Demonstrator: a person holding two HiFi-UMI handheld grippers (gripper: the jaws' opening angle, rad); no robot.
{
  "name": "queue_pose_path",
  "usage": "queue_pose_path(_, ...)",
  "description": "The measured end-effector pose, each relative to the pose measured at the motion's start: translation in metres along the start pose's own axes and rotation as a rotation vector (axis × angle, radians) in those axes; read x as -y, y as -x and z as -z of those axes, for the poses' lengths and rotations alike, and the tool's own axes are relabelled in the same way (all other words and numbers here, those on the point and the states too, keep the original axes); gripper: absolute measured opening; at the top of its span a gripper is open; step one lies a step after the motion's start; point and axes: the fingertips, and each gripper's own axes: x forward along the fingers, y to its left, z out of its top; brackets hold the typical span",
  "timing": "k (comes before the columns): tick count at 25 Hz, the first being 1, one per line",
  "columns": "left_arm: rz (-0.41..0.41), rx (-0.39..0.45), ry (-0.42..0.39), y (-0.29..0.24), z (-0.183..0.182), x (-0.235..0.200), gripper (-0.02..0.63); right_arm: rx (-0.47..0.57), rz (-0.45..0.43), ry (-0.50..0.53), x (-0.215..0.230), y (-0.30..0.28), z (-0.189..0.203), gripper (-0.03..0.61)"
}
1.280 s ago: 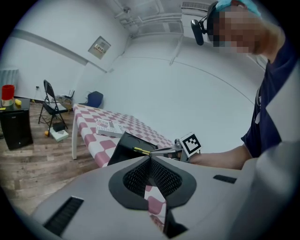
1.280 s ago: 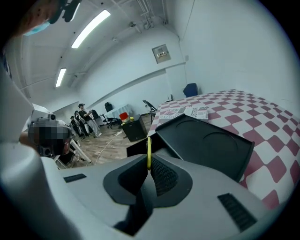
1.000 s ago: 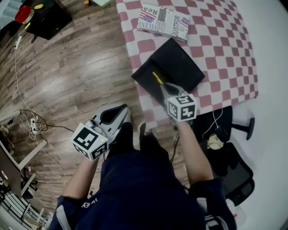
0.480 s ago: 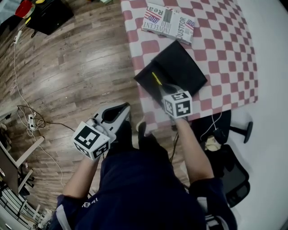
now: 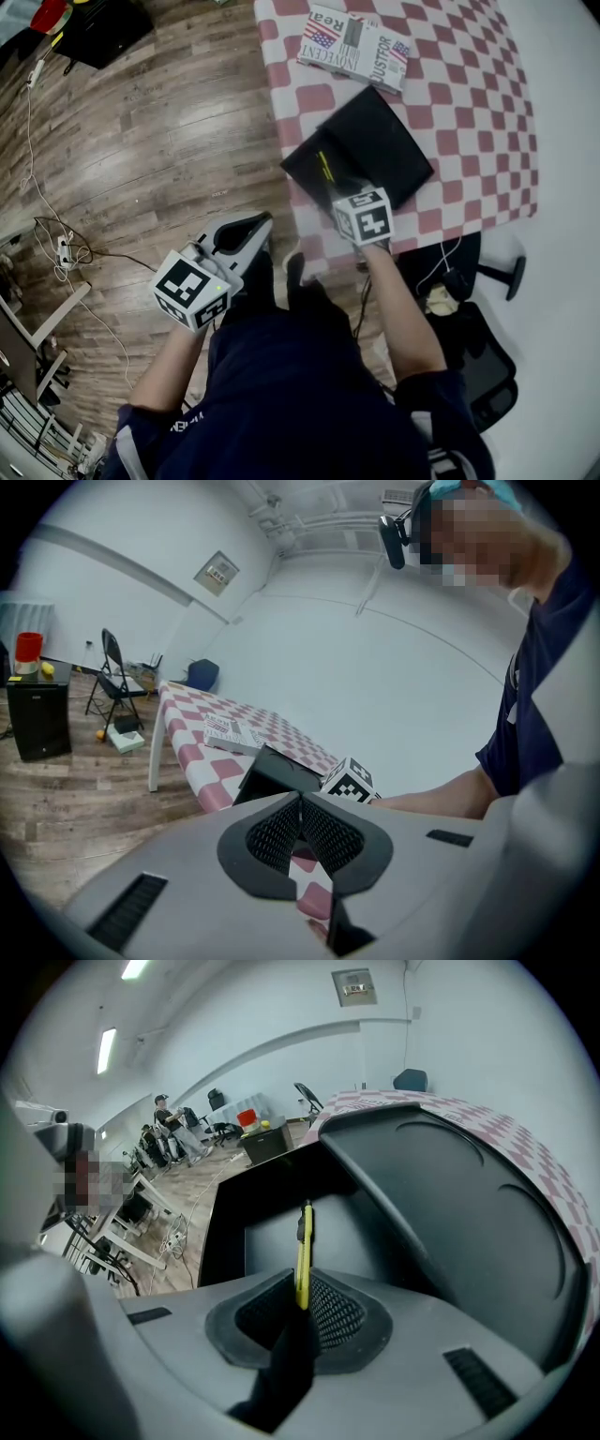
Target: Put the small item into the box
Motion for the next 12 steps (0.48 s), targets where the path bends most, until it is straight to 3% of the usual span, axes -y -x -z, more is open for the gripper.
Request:
queue_pose_path(5, 0.003, -0.006, -0.004, -0.004, -0.002, 0.001, 0.038, 0.007, -0.011, -0.017, 0.000, 0.005, -0.002, 0.097)
queue_pose_path(12, 0.019, -0.004, -0.042, -0.010, -0.014, 0.009, 0.038, 0.127, -0.015, -0.035, 0.005, 0.049, -0.021, 0.092)
